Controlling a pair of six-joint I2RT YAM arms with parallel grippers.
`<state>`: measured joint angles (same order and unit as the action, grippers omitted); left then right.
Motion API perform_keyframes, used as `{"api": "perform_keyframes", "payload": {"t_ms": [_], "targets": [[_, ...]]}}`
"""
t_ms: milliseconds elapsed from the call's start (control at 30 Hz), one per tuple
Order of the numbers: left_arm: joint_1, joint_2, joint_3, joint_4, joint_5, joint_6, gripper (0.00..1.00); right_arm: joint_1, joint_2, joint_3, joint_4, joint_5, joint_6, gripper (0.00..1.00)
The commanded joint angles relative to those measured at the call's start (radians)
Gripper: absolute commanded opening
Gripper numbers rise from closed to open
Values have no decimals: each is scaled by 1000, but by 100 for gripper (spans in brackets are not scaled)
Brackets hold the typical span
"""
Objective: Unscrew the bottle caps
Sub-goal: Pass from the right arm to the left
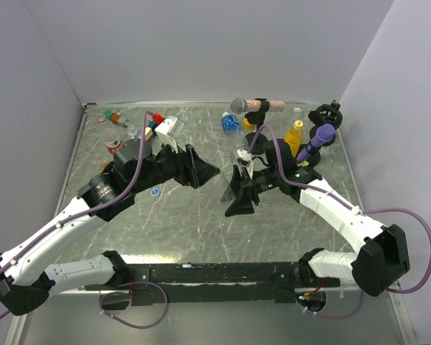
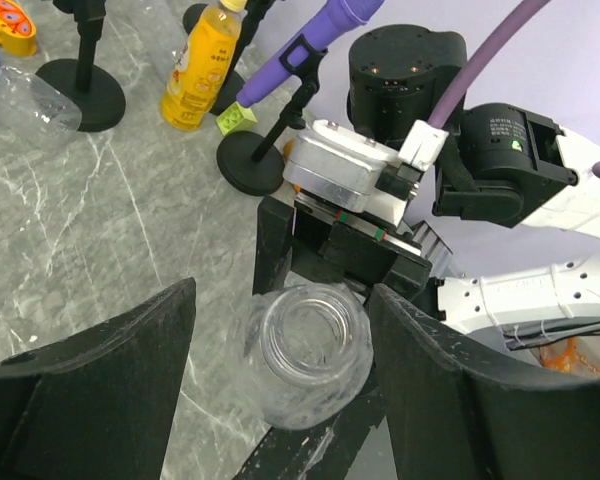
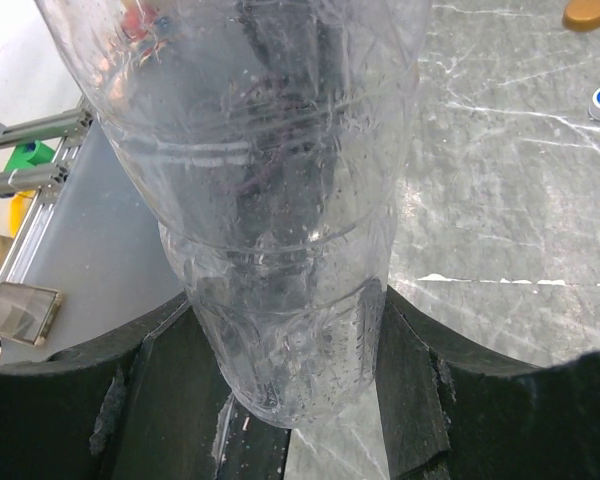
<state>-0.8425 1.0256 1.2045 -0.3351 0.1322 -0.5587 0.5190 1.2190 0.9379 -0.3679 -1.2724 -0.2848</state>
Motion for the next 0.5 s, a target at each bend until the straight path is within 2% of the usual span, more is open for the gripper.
{"api": "perform_keyframes", "payload": {"t_ms": [0,100,300,467], "targets": [[6,-21,56,-22,9,23,70,1,-12,38,11,-28,-45,25],[10,-28,66,-38,1,25,59,1,-6,42,1,-33,-50,25],[11,-32,58,-44,17,20,54,1,-1,48,-9,-38,-56,25],[11,-16,70,-56,35,32,26,-1,2,47,-11,-35,-59,25]]}}
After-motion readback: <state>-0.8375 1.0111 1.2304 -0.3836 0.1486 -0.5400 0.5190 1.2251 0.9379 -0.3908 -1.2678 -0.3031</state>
